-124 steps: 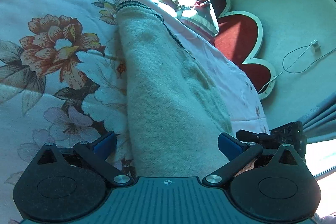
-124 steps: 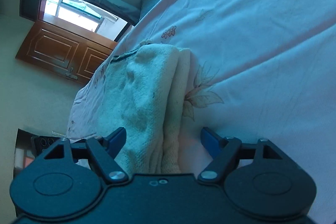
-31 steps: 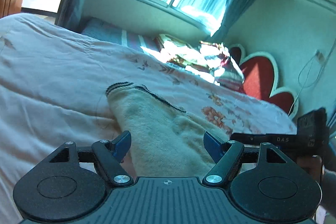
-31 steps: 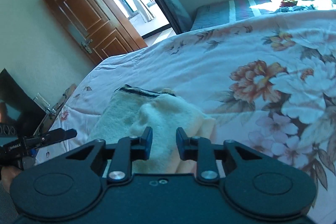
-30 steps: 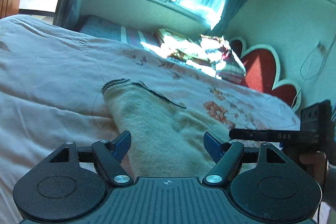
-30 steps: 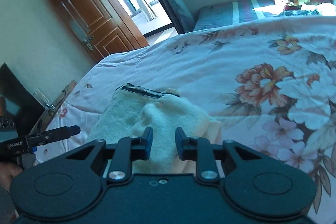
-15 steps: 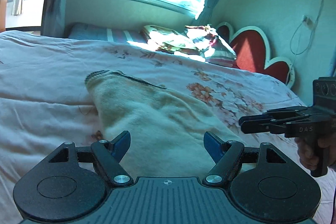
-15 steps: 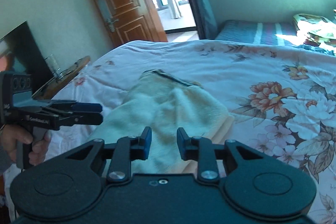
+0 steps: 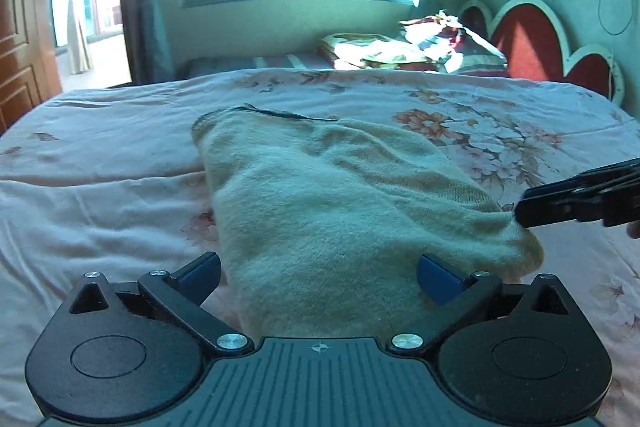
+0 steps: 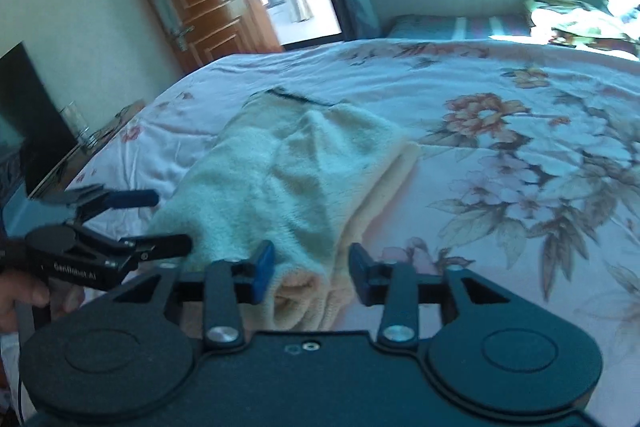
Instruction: Fold small clothes
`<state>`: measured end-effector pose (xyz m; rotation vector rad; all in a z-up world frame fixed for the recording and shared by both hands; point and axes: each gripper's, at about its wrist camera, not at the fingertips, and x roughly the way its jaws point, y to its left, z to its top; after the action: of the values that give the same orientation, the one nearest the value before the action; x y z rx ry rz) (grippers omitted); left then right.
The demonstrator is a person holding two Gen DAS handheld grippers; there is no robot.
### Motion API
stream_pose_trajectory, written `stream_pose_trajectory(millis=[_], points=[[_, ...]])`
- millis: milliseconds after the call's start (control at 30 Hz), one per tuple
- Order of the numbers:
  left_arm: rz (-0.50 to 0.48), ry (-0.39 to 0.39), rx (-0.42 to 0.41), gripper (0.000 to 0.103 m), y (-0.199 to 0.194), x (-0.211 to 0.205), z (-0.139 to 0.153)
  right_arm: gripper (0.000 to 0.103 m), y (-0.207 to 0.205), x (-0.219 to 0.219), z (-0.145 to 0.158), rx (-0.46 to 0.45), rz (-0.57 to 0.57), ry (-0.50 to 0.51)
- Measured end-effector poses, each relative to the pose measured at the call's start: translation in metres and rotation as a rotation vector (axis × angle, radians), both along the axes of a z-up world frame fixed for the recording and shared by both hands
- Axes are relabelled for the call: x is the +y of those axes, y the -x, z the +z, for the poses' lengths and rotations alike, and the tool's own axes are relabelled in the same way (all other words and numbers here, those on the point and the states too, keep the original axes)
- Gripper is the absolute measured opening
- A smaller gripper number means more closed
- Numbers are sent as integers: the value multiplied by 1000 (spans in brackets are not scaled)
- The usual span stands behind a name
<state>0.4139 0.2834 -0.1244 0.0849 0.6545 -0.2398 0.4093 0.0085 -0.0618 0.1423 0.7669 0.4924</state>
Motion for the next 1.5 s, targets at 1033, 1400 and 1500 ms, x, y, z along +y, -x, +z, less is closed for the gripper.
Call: stream_pose_trajectory(millis=[1033,1400,1500], points=[[185,107,-194,103,351,-47,155,102,335,-34,133,-202,-277,169],[181,130,-214,103,355,-53,161,102,341,-29,141,-231,-272,179],[175,129,-211,103,354,-56,161,102,343,-30,143,-239,-277,183]])
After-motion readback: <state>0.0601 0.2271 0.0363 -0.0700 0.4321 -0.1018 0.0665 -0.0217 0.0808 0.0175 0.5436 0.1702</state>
